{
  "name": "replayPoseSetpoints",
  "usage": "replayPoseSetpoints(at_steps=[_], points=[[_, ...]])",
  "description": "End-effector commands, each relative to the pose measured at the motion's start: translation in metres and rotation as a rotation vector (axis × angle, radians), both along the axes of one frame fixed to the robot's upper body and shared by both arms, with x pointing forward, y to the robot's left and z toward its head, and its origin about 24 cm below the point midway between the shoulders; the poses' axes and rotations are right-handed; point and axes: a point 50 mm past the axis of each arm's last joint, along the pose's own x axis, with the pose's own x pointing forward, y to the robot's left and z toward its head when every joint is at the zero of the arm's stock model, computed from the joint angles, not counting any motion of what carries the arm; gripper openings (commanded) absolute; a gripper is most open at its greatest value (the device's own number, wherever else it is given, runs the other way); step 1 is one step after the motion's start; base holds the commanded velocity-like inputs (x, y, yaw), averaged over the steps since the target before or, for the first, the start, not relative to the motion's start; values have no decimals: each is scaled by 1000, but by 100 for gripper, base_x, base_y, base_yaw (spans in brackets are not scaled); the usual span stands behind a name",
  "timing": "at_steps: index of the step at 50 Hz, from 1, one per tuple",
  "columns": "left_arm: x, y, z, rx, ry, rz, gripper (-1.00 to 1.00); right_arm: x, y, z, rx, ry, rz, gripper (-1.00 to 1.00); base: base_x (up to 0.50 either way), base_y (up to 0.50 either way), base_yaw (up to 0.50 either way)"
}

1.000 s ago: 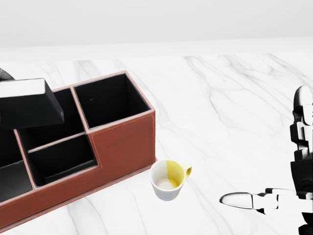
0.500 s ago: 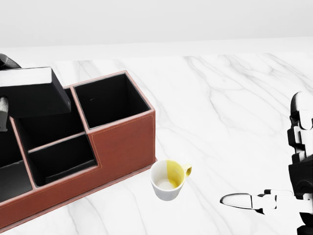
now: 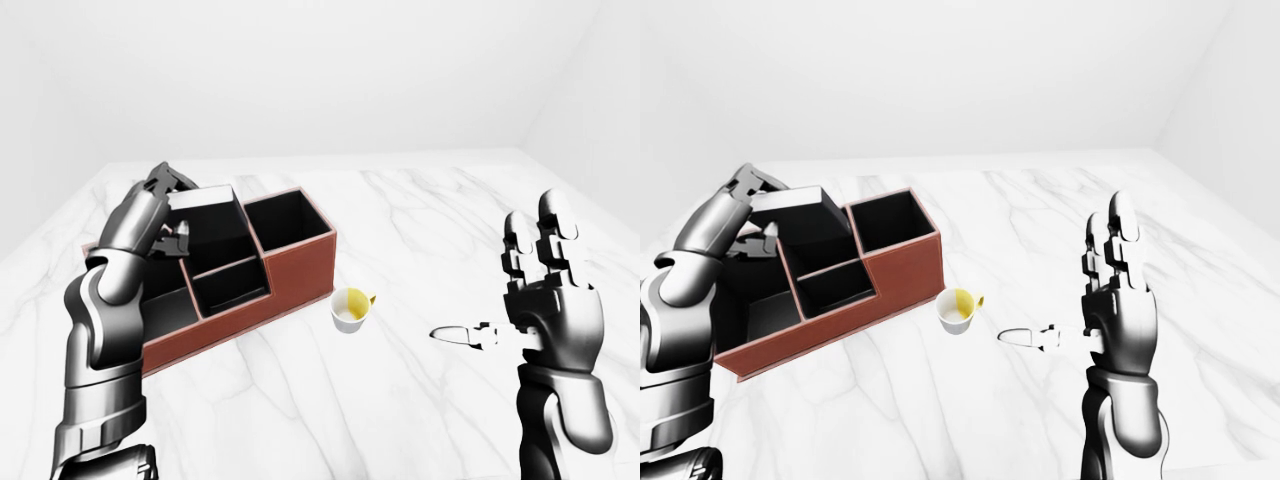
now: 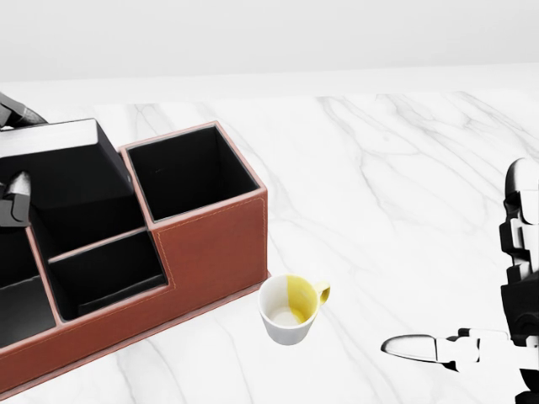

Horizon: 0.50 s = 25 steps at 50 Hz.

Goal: Pick up the book and place it in the front compartment of the caddy.

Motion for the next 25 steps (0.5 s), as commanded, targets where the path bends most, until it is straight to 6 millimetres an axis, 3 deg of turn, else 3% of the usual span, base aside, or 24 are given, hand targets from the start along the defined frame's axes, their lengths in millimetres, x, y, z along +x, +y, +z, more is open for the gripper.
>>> replayPoseSetpoints(at_steps=[1, 25], points=[[1, 3, -2, -49, -37, 21, -100, 0, 1, -1, 0, 5, 0, 100, 0, 0, 0], [-8, 16, -7, -50, -27, 63, -100, 3, 5, 2, -5, -11, 17, 100, 0, 0, 0]])
